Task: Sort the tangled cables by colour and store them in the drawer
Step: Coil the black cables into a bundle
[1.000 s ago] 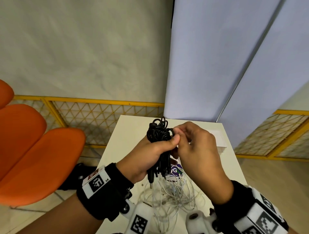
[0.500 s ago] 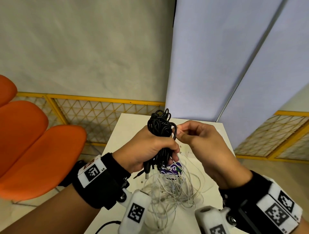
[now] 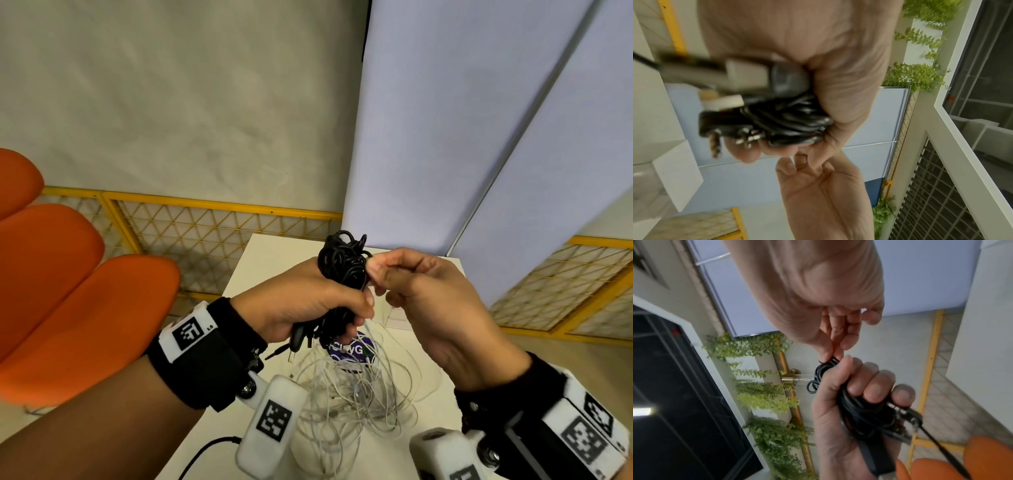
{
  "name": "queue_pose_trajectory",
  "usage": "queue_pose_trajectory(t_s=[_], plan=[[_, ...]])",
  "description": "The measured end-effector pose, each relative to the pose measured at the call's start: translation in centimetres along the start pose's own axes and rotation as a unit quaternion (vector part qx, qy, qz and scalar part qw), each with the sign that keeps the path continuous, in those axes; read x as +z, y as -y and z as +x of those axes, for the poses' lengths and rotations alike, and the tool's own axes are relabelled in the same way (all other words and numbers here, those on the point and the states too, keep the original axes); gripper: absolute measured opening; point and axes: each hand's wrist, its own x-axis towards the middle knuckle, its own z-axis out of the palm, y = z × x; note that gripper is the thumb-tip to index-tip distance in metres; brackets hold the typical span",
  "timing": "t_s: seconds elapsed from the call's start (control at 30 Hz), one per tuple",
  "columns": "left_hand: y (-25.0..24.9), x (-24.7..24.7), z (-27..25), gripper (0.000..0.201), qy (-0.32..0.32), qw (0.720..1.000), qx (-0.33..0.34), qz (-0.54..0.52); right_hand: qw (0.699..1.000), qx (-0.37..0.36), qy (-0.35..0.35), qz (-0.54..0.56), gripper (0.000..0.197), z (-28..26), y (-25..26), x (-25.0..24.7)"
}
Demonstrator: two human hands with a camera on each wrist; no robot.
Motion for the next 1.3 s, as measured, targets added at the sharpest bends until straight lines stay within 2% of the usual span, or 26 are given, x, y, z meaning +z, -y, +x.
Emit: queue_pose_trajectory(t_s=[0.07, 0.13, 0.27, 0.4, 0.47, 0.53, 0.57, 0.63, 0.67, 0.77, 0.83, 0.87, 0.93, 1.0, 1.07, 1.17, 1.3], plan=[[0.2, 0.3, 0.1, 0.036, -0.009, 1.0, 0.014, 0.007, 1.0, -0.019, 0.002, -0.004, 0.013, 0.2, 0.5, -0.1], [0.4, 0.4, 0.2, 0.041, -0.015, 1.0, 0.015, -0.007, 0.999, -0.028, 0.015, -0.023, 0.009, 0.2, 0.9, 0.0], [1.1, 0.3, 0.6, 0.034, -0.016, 0.999, -0.009, -0.049, 0.998, 0.0, 0.03, -0.047, 0.013, 0.2, 0.6, 0.0], [1.6, 0.4, 0.8, 0.039, 0.005, 0.995, -0.01, -0.102, 0.997, 0.017, 0.043, -0.055, 0.015, 0.3, 0.5, 0.0], [1.7, 0.1, 0.9, 0.034, 0.021, 0.99, -0.023, -0.141, 0.994, -0.007, 0.066, -0.088, 0.014, 0.4, 0.7, -0.2], [1.7, -0.2, 1.0, 0.023, 0.046, 0.982, -0.047, -0.175, 0.98, -0.068, 0.079, -0.168, 0.01, 0.5, 0.8, -0.5], [1.7, -0.3, 1.1, 0.023, 0.06, 0.978, -0.061, -0.191, 0.964, -0.116, 0.082, -0.225, 0.009, 0.5, 0.9, -0.8], [1.9, -0.8, 1.0, 0.027, 0.088, 0.967, -0.081, -0.226, 0.901, -0.225, 0.09, -0.36, 0.033, 0.5, 0.9, -1.9], [2.0, -1.1, 1.0, 0.028, 0.106, 0.96, -0.086, -0.244, 0.85, -0.285, 0.099, -0.432, 0.048, 0.4, 1.1, -2.3], [2.0, -1.3, 0.9, 0.032, 0.17, 0.941, -0.097, -0.277, 0.651, -0.436, 0.108, -0.612, 0.079, 0.4, 1.4, -2.7], [1.7, -0.8, 0.7, 0.031, 0.212, 0.93, -0.106, -0.28, 0.552, -0.474, 0.11, -0.677, 0.079, 0.8, 1.3, -2.5], [1.6, -0.5, 0.6, 0.031, 0.232, 0.927, -0.109, -0.275, 0.519, -0.491, 0.116, -0.69, 0.073, 1.0, 1.2, -2.5], [1.3, 0.3, 0.5, 0.036, 0.264, 0.92, -0.117, -0.264, 0.483, -0.537, 0.131, -0.679, 0.055, 1.3, 1.0, -2.5], [1.0, 0.8, 0.4, 0.037, 0.29, 0.916, -0.125, -0.245, 0.473, -0.581, 0.139, -0.648, 0.043, 1.3, 1.3, -2.6], [0.6, 1.1, 0.2, 0.03, 0.303, 0.918, -0.133, -0.218, 0.464, -0.605, 0.151, -0.629, 0.039, 1.3, 1.6, -2.5], [0.2, 1.4, 0.0, 0.018, 0.312, 0.922, -0.153, -0.172, 0.455, -0.592, 0.207, -0.632, 0.036, 1.4, 1.6, -2.4], [0.2, 1.9, 0.0, 0.026, 0.317, 0.926, -0.156, -0.131, 0.445, -0.55, 0.237, -0.666, 0.023, 1.0, 2.2, -2.5]])
